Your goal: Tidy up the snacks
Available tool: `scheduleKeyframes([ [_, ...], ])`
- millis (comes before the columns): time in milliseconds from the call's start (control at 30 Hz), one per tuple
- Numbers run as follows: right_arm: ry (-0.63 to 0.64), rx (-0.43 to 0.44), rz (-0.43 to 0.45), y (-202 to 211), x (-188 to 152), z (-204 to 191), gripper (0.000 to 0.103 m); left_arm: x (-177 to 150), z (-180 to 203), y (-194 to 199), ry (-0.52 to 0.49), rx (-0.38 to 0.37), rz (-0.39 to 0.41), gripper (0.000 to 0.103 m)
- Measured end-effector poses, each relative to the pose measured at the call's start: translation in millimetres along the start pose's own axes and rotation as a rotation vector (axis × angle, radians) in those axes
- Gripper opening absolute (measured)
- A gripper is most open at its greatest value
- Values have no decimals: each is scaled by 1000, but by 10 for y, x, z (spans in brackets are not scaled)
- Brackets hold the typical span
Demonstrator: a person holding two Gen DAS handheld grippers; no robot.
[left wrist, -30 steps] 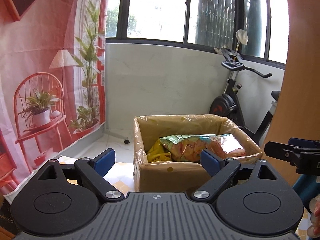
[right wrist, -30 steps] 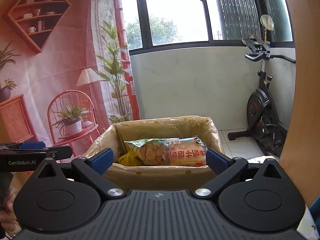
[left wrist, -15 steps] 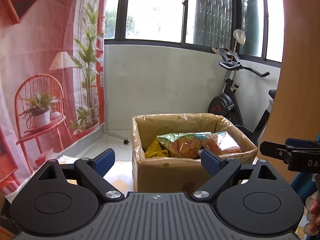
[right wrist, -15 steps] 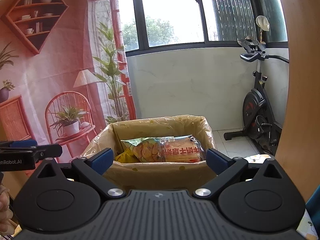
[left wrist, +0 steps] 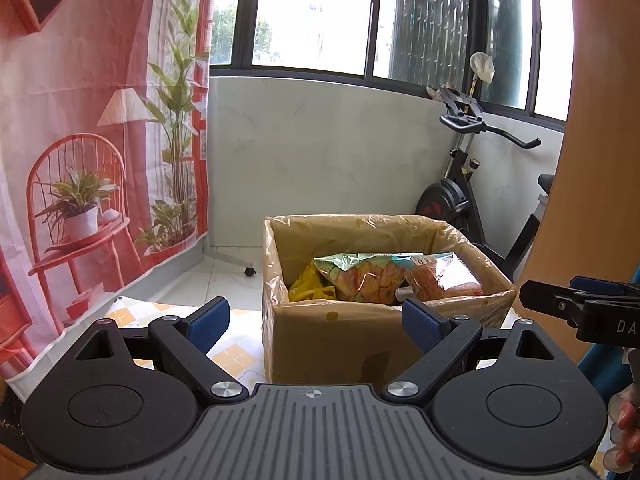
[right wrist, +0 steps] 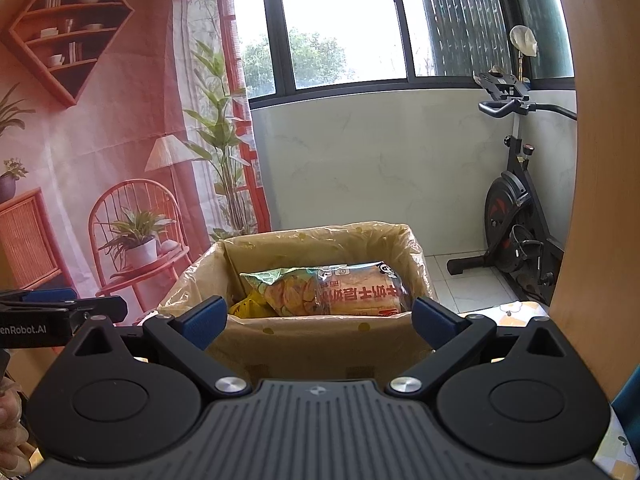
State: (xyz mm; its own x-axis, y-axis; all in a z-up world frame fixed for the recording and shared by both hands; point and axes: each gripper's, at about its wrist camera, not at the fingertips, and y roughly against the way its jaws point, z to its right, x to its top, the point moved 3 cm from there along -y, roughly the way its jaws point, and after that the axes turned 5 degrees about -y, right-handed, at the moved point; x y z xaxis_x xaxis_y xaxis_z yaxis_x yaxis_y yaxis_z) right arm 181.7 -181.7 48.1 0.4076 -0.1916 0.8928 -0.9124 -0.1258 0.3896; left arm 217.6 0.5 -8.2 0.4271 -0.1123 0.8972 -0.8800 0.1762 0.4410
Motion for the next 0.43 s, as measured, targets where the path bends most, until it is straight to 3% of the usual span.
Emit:
scheduleKeyframes([
  [433, -4, 1, -18, -27, -57, 32, 101, -12, 34, -17, 1, -6, -3, 94],
])
